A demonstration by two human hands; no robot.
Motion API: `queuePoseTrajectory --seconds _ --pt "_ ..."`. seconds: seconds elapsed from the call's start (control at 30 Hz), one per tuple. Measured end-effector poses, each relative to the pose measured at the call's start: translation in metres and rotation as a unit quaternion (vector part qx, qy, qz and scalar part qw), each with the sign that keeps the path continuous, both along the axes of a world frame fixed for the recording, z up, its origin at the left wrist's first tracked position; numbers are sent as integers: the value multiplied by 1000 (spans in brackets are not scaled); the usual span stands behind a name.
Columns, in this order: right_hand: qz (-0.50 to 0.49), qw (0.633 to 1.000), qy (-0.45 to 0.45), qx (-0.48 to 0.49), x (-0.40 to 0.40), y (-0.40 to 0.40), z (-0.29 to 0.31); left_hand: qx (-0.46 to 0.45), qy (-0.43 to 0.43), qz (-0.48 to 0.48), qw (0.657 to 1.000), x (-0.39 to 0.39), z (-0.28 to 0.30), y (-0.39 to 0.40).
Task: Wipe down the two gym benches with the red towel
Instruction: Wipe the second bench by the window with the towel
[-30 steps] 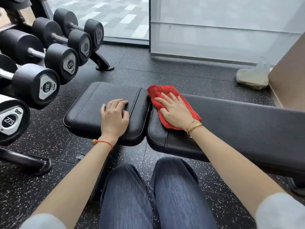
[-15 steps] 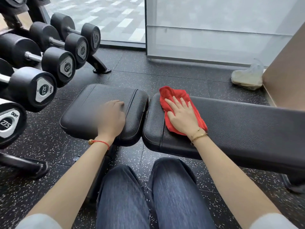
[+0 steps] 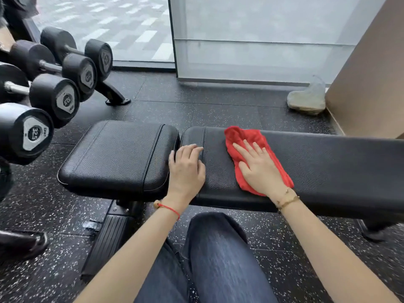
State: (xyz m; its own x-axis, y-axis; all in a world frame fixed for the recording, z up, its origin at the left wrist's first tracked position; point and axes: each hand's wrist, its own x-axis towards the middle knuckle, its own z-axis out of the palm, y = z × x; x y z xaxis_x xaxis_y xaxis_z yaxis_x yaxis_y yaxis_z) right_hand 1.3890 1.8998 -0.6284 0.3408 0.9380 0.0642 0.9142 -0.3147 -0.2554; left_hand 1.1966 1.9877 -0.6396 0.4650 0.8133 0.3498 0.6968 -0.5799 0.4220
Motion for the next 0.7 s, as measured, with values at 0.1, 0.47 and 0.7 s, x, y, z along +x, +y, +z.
queuePoseTrajectory --seconds 0.1,0.47,0.7 --pt "-48 999 -11 -20 8 29 3 -7 8 -10 1000 20 0 -6" --pt "-10 1000 -3 2 23 -39 -3 25 74 16 997 41 -11 -13" --pt "-137 990 -10 -32 67 -1 9 22 71 21 997 44 -8 -16"
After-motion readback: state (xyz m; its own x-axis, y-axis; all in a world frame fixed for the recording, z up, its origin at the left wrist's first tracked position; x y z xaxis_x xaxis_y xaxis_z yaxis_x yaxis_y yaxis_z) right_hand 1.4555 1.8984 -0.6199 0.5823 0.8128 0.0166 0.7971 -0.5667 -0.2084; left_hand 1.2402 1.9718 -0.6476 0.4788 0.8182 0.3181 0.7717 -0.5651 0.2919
